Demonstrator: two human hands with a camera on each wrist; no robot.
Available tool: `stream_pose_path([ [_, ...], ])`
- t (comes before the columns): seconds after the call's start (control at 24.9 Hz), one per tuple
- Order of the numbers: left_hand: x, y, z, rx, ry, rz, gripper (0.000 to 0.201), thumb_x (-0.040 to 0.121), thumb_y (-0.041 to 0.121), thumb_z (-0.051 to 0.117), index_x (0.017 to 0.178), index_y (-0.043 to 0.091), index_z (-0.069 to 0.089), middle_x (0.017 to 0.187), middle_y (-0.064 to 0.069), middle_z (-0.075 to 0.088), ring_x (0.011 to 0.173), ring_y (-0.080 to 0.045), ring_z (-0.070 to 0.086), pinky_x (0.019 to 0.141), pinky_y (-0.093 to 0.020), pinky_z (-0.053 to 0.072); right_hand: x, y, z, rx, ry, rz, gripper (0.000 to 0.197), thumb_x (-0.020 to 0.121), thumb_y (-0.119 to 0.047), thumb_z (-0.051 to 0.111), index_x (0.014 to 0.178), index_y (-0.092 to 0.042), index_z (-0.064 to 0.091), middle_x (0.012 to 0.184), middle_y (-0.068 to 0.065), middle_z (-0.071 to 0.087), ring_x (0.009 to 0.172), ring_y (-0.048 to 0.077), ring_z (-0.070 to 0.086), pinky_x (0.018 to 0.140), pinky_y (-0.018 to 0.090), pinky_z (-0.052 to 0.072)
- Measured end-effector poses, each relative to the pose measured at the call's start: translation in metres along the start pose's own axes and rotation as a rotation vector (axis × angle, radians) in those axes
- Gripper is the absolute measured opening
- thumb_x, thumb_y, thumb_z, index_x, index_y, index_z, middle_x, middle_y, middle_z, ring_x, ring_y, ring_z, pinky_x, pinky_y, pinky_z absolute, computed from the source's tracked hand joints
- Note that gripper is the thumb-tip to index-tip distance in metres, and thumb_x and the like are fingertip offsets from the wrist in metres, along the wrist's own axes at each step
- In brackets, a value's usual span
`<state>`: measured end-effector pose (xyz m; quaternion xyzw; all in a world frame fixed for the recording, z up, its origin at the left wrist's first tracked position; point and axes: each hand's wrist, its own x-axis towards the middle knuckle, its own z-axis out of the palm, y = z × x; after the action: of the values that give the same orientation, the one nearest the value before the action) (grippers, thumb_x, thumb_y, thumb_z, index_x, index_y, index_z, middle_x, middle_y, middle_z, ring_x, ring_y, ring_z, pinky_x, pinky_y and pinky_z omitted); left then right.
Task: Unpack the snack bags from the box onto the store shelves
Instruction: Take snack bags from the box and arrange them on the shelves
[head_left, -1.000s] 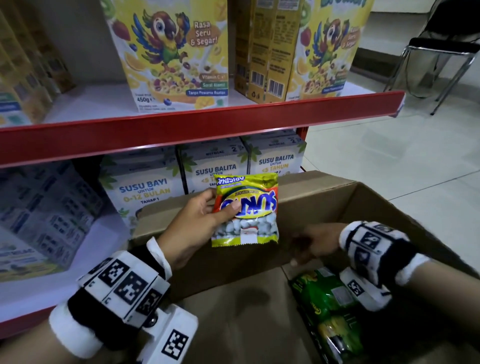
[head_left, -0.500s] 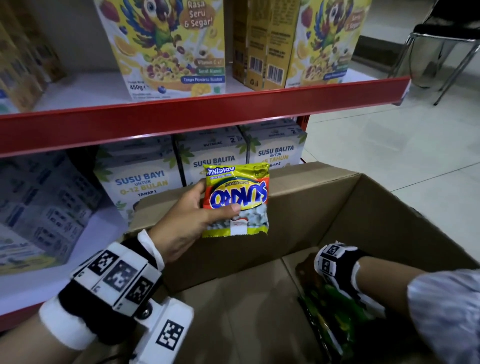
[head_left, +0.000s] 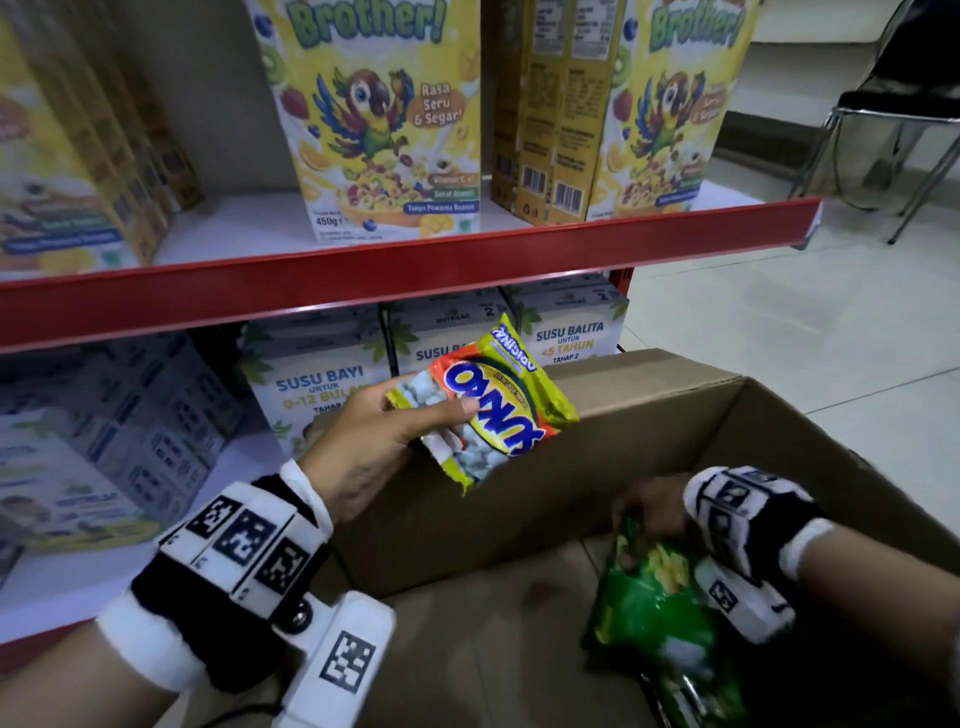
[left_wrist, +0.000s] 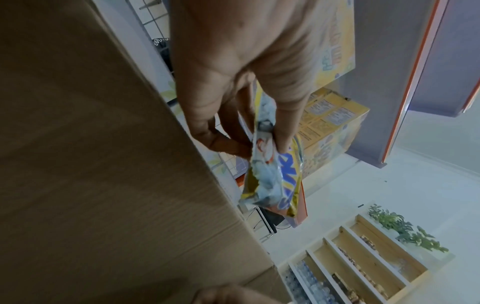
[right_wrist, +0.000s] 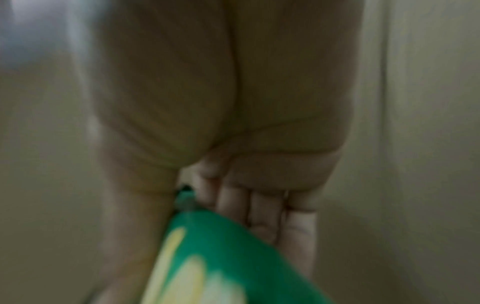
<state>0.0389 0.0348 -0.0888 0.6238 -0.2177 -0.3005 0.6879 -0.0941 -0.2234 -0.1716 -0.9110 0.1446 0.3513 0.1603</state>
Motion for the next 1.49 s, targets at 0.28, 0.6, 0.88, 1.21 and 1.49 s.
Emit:
stream_pose_path([
  [0.28, 0.000, 0.021, -0.012, 0.167, 0.158, 0.031, 0.025, 0.092, 0.009, 0.058, 0.114, -0.002, 0.059, 0.100, -0.022, 0.071, 0.084, -0.031, 0.069, 0.078, -0.042, 0.058, -0.114, -0.023, -0.098, 0.825, 0.742, -0.393, 0.029, 0.062, -0.027, 0.077, 0.085, -0.011, 0.070, 0.077, 0.002, 0.072, 0.067, 0.007, 0.066, 0.061, 0.016, 0.052],
  [0.6, -0.015, 0.036, 0.014, -0.049, -0.037, 0.043, 0.029, 0.095, 0.041, 0.045, 0.121, 0.032, 0.053, 0.118, -0.012, 0.064, 0.104, -0.024, 0.064, 0.095, -0.048, 0.051, -0.117, -0.110, -0.048, 0.162, 1.568, -0.667, 0.021, 0.074, -0.015, 0.075, 0.089, -0.004, 0.064, 0.088, 0.009, 0.062, 0.085, 0.024, 0.064, 0.076, 0.038, 0.052],
  [0.88, -0.009, 0.031, 0.008, -0.118, 0.082, 0.173, 0.045, 0.087, 0.011, 0.061, 0.126, 0.019, 0.039, 0.114, -0.006, 0.067, 0.096, -0.014, 0.068, 0.084, -0.033, 0.055, -0.112, -0.127, -0.024, 0.034, 1.163, -0.908, 0.041, 0.087, -0.033, 0.063, 0.119, -0.007, 0.060, 0.120, 0.013, 0.054, 0.130, 0.022, 0.044, 0.107, 0.036, 0.038],
  [1.21, -0.010, 0.027, -0.009, -0.105, -0.184, 0.153, 0.056, 0.071, 0.006, 0.075, 0.120, 0.020, 0.053, 0.103, -0.008, 0.072, 0.090, -0.020, 0.070, 0.072, -0.029, 0.058, -0.118, -0.095, -0.070, 0.583, 0.702, -0.575, 0.078, 0.063, -0.047, 0.076, 0.134, -0.036, 0.046, 0.127, -0.008, 0.061, 0.118, 0.003, 0.056, 0.102, 0.029, 0.045],
  [1.49, -0.005, 0.033, -0.016, -0.059, -0.041, 0.140, 0.039, 0.068, 0.016, 0.068, 0.105, 0.003, 0.065, 0.094, -0.010, 0.075, 0.079, -0.019, 0.072, 0.071, -0.031, 0.060, -0.119, -0.063, -0.077, 1.011, 0.702, -0.635, 0.037, 0.068, -0.018, 0.073, 0.105, -0.013, 0.072, 0.105, 0.009, 0.073, 0.096, 0.023, 0.070, 0.080, 0.029, 0.055],
])
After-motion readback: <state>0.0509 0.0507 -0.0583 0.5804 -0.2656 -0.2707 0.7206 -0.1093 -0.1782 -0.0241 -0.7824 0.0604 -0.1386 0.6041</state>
